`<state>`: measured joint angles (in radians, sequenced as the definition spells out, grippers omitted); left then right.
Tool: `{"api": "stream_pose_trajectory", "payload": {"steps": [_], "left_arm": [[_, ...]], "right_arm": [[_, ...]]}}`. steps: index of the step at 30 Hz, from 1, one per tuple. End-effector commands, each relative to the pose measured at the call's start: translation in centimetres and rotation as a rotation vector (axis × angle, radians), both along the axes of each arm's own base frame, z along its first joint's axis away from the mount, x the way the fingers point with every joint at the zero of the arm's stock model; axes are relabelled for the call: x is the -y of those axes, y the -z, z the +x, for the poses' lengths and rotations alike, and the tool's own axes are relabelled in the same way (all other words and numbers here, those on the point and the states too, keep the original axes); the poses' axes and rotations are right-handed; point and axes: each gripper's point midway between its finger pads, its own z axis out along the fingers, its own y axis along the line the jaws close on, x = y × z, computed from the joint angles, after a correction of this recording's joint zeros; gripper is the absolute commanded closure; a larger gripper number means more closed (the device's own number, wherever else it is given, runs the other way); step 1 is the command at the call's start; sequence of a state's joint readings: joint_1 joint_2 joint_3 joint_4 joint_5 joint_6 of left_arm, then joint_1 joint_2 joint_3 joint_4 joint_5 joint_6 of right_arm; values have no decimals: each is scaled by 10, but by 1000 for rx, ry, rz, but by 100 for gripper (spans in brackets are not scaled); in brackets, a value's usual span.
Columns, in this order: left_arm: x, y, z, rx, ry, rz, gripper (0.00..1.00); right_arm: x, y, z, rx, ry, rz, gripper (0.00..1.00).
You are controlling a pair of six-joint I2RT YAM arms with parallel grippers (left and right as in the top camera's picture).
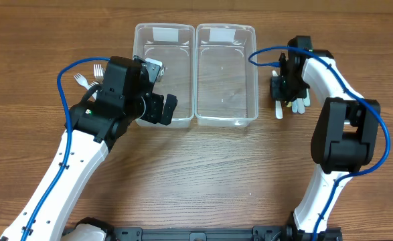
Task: Pack container
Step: 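Grasp the white plastic knife with the right gripper, then carry the white knife into the right container and release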
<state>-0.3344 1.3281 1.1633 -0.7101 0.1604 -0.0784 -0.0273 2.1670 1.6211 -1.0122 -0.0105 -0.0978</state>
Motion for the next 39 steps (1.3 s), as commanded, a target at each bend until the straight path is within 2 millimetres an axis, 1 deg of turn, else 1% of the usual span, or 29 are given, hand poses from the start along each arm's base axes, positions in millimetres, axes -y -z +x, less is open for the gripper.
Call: {"api": "stream_pose_trajectory", "payload": {"steps": [1,3,4,6,7,8,9,11,13,14,16,18,22,23,24,25,26,27,29,30,32,34,37,39], "left_arm": [[8,-9,4,13,8,-27,0],[8,-9,4,13,8,-27,0],[8,-9,4,13,8,-27,0],[8,-10,4,15,8,-28,0],[8,-10,5,16,8,-28,0],[8,-10,5,16,8,-28,0],[8,-10,5,17,8,-28,0],[8,-10,5,18,8,-29,0],[8,-10,5,18,8,-29,0],[8,-10,5,18,8,-29,0],[8,-10,5,19,8,-29,0],[8,-10,5,19,7,-29,0],[8,-10,5,19,8,-29,0],[8,-10,5,18,8,-29,0],[8,-10,5,18,8,-29,0],[8,-10,5,19,8,-29,0],[8,-10,5,19,7,-29,0],[8,-10,5,19,7,-29,0],[8,-10,5,19,7,-28,0],[7,-10,5,20,6,-26,0],[7,-10,5,19,6,-27,0],[7,-10,5,19,6,-27,0],[7,-10,5,19,6,-26,0],[7,-10,5,19,6,-26,0]], "right_arm": [[3,-51,36,105,39,-8,96],[3,-81,48,147,69,-4,96],[1,-102,54,178,74,0,96],[-8,-135,64,233,59,22,96],[-15,-151,66,258,47,43,96],[-22,-163,67,275,36,63,96],[-34,-179,68,297,27,100,96],[-58,-195,68,316,27,167,96],[-82,-198,65,307,25,224,96],[-94,-193,63,291,30,236,96],[-115,-181,59,262,14,245,96],[-135,-164,52,227,5,242,96],[-160,-133,39,166,-1,236,96],[-165,-126,35,153,-12,233,91],[-167,-124,33,146,-16,231,80],[-168,-122,32,143,-19,229,60],[-167,-122,33,146,-19,218,47],[-164,-122,34,155,-19,204,43],[-160,-126,38,177,-15,180,41],[-154,-131,43,199,-4,161,39],[-144,-141,52,235,12,155,33],[-132,-153,60,267,29,157,31],[-104,-170,73,316,70,155,29],[-79,-173,79,333,120,149,28]]}}
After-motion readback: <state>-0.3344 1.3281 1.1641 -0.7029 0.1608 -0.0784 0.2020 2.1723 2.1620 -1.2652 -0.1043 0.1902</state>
